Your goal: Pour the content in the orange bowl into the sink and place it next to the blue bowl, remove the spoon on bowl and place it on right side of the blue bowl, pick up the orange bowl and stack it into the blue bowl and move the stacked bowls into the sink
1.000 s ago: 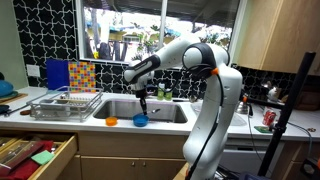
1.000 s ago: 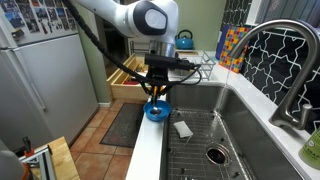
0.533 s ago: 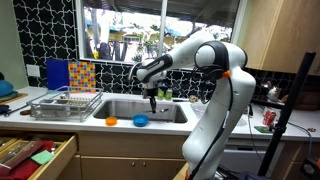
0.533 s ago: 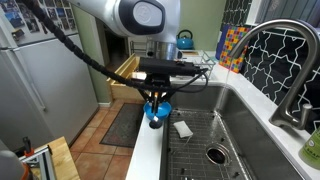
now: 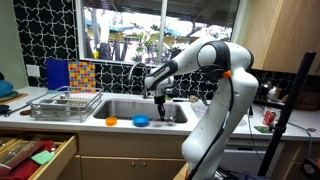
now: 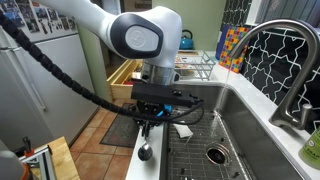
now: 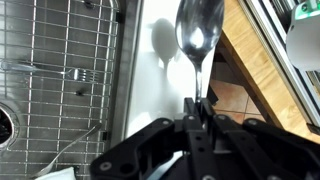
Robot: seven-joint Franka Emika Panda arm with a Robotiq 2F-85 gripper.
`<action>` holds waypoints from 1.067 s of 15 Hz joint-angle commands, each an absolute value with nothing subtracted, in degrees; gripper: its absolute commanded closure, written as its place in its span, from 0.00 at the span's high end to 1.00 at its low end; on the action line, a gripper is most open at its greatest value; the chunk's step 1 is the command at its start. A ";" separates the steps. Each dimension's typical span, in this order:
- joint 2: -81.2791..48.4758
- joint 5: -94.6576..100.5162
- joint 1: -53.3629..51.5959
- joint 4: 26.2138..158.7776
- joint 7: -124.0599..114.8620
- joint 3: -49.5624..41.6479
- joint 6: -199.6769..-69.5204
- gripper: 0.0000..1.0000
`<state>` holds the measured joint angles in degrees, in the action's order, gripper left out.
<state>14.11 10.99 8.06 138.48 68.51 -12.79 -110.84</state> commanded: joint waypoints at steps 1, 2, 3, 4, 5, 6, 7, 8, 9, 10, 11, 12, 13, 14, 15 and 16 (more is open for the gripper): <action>14.63 13.24 9.29 142.55 67.09 -13.44 -115.92 0.02; 14.43 13.32 9.57 143.16 66.62 -13.53 -117.21 0.02; 14.18 12.87 9.64 143.43 66.36 -13.61 -117.68 0.02; 14.05 12.79 9.70 143.85 66.20 -13.65 -118.82 0.02; 13.89 12.69 9.78 144.12 65.78 -13.67 -119.56 0.02; 13.86 12.68 9.89 144.44 65.44 -13.69 -120.32 0.02; 13.68 12.55 9.93 144.52 65.15 -13.73 -120.54 0.02; 13.52 12.93 10.00 144.57 65.17 -13.71 -120.67 0.02; 13.37 13.02 10.11 144.52 64.68 -13.68 -120.88 0.02; 13.24 12.83 10.18 144.55 64.53 -13.75 -121.19 0.10; 13.04 12.84 10.28 144.46 63.96 -13.73 -121.24 0.17; 12.91 12.89 10.38 144.54 63.58 -13.74 -121.51 0.15; 12.80 12.76 10.42 144.53 63.42 -13.77 -121.55 0.15; 12.82 12.74 10.42 144.55 63.27 -13.77 -121.55 0.12; 12.91 12.61 10.44 144.52 63.06 -13.76 -121.43 0.12; 13.11 12.89 10.50 144.50 62.93 -13.73 -121.55 0.22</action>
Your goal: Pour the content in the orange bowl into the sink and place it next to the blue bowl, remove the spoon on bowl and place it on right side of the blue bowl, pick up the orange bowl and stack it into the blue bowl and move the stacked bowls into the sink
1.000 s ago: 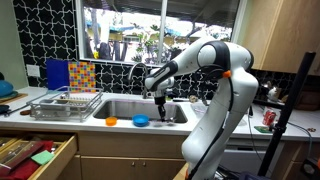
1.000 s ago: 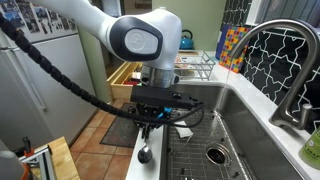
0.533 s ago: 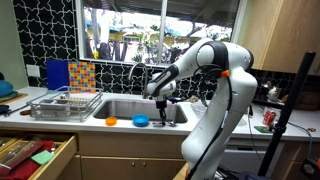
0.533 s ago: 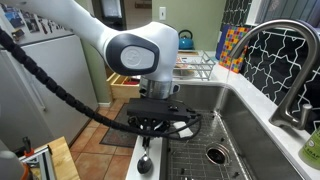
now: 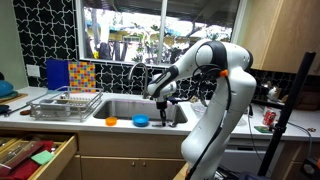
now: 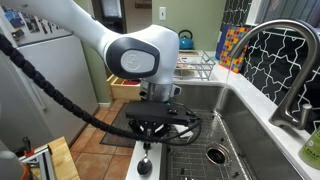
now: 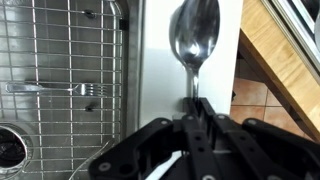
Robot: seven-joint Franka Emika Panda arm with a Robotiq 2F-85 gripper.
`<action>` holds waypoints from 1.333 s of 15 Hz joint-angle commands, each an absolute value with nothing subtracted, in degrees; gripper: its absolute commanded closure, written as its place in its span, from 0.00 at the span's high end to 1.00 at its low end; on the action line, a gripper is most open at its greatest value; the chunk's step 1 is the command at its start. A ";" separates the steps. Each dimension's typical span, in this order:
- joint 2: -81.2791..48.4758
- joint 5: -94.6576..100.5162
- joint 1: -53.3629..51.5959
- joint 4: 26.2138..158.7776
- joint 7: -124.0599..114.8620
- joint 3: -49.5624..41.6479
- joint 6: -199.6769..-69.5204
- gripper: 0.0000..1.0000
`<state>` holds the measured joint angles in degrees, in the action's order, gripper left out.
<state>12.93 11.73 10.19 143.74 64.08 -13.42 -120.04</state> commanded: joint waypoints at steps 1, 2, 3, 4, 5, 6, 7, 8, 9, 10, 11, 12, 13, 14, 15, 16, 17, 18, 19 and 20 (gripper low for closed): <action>13.40 13.05 10.58 144.25 62.71 -13.69 -121.39 0.37; 13.82 13.59 10.63 143.89 62.16 -13.46 -120.72 0.43; 14.61 14.43 10.62 143.54 60.82 -12.97 -119.75 0.50; 16.14 14.54 10.19 143.03 60.99 -12.59 -118.65 0.57; 17.17 15.06 9.96 142.42 60.66 -12.21 -118.07 0.66; 18.31 15.31 9.60 141.36 60.31 -11.58 -116.63 0.72; 19.17 15.41 9.21 140.16 60.10 -10.93 -115.24 0.81; 19.87 14.49 8.45 138.64 59.81 -10.26 -114.08 0.88; 20.17 12.73 7.60 136.82 58.05 -9.44 -112.64 0.94; 20.29 11.13 6.63 135.13 56.54 -8.77 -112.47 0.99; 19.61 10.05 5.41 133.17 54.37 -7.86 -113.64 1.00; 18.33 9.48 4.42 131.28 51.62 -6.86 -115.29 1.00; 16.24 8.80 3.59 129.04 46.84 -5.51 -116.28 1.00; 14.24 7.01 2.38 126.73 44.64 -4.95 -115.26 1.00; 11.70 6.97 1.77 125.06 40.53 -3.85 -116.96 1.00; 9.15 6.64 1.23 123.02 36.28 -2.88 -116.43 1.00; 6.86 6.16 0.58 121.20 33.00 -2.19 -116.07 1.00; 4.56 5.92 0.15 119.55 29.79 -1.59 -116.76 1.00; 2.35 5.17 -0.35 117.76 27.70 -1.21 -117.30 1.00; -0.33 4.00 -0.62 115.79 25.84 -0.92 -117.69 1.00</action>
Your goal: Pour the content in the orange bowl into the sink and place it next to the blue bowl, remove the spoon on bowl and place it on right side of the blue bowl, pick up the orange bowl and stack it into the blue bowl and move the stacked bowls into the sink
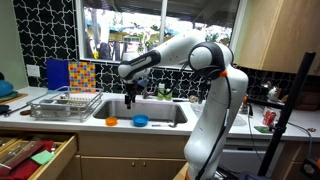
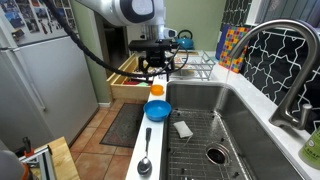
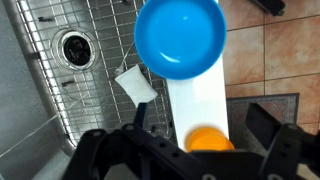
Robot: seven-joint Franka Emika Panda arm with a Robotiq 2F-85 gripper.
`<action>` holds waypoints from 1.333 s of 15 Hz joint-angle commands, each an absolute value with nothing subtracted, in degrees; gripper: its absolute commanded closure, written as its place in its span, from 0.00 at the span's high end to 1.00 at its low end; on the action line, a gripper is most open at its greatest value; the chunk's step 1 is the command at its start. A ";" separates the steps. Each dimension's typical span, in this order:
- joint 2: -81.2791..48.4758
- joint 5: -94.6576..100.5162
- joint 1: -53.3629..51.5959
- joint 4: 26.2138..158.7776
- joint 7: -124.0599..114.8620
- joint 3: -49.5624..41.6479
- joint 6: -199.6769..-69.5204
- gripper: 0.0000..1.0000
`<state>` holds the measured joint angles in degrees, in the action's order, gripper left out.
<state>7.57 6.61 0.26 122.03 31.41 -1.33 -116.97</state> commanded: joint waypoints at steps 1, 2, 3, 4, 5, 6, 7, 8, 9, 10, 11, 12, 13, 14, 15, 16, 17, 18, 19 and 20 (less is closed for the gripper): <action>-2.52 2.81 -0.79 114.12 24.62 -0.57 -118.28 1.00; -4.46 1.77 -0.84 112.58 23.73 -0.22 -118.55 1.00; -6.56 0.63 -0.77 111.16 23.76 0.13 -119.16 1.00; -8.27 -0.70 -0.62 110.07 24.61 0.52 -120.41 1.00; -9.82 -1.00 -0.44 109.36 25.33 0.87 -121.79 0.97; -11.16 -1.88 -0.24 108.40 25.58 1.22 -121.87 0.82; -12.34 -1.84 -0.10 107.86 25.57 1.45 -122.68 0.73; -13.26 -2.14 0.06 107.35 25.83 1.71 -122.88 0.71; -14.12 -2.16 0.20 107.02 25.73 1.86 -123.41 0.61; -14.78 -2.40 0.35 106.68 25.92 2.09 -123.52 0.53; -15.39 -2.25 0.40 106.41 25.72 2.24 -123.54 0.44; -15.93 -2.11 0.44 106.35 25.86 2.44 -123.61 0.37; -16.44 -1.54 0.38 105.99 25.65 2.47 -123.47 0.31; -16.63 -1.67 0.45 105.67 25.63 2.58 -123.29 0.22; -16.52 -1.40 0.48 105.42 25.88 2.65 -123.04 0.15; -16.18 -1.54 0.70 105.23 26.78 2.79 -122.61 0.06; -15.86 -1.28 0.82 105.22 27.35 2.78 -122.70 0.01; -15.62 -1.82 1.08 105.03 28.14 2.91 -122.47 0.00; -15.28 -1.80 1.24 104.90 28.78 2.91 -122.29 0.00; -15.06 -2.13 1.48 104.76 29.41 2.97 -122.19 0.00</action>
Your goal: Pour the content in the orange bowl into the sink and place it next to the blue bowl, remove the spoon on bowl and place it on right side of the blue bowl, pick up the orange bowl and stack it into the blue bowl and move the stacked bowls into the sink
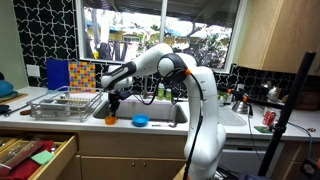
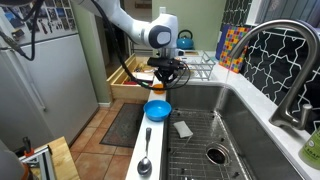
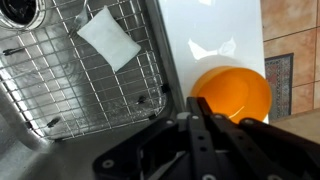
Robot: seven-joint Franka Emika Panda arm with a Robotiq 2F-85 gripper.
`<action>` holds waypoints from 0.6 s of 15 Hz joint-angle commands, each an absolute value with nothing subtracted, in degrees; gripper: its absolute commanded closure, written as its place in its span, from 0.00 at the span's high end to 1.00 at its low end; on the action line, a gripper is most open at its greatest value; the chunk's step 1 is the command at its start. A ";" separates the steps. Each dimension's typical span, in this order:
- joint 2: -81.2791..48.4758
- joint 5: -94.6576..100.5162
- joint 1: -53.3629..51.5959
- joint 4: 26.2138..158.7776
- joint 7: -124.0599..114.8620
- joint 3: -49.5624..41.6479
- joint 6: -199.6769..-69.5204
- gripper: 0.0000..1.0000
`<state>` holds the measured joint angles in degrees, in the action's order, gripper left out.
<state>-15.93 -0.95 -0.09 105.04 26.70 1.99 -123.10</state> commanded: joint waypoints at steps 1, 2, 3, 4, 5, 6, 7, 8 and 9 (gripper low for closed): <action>-14.79 -2.70 1.81 104.65 30.30 3.04 -121.86 0.00; -14.56 -3.23 2.10 104.64 31.15 3.15 -121.78 0.01; -14.41 -3.58 2.32 104.64 31.93 3.24 -121.72 0.01; -14.23 -4.62 2.66 104.70 33.26 3.52 -121.46 0.01; -13.94 -5.05 2.82 104.75 34.06 3.64 -121.16 0.01; -13.61 -5.91 3.04 104.75 35.12 3.78 -120.53 0.01; -13.21 -6.25 3.12 104.77 35.94 3.77 -119.77 0.01; -12.53 -6.76 3.27 104.91 37.18 3.79 -118.71 0.01; -11.43 -6.70 3.42 105.37 38.70 3.67 -117.59 0.01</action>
<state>-14.24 -4.79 2.02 104.20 34.42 2.94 -121.08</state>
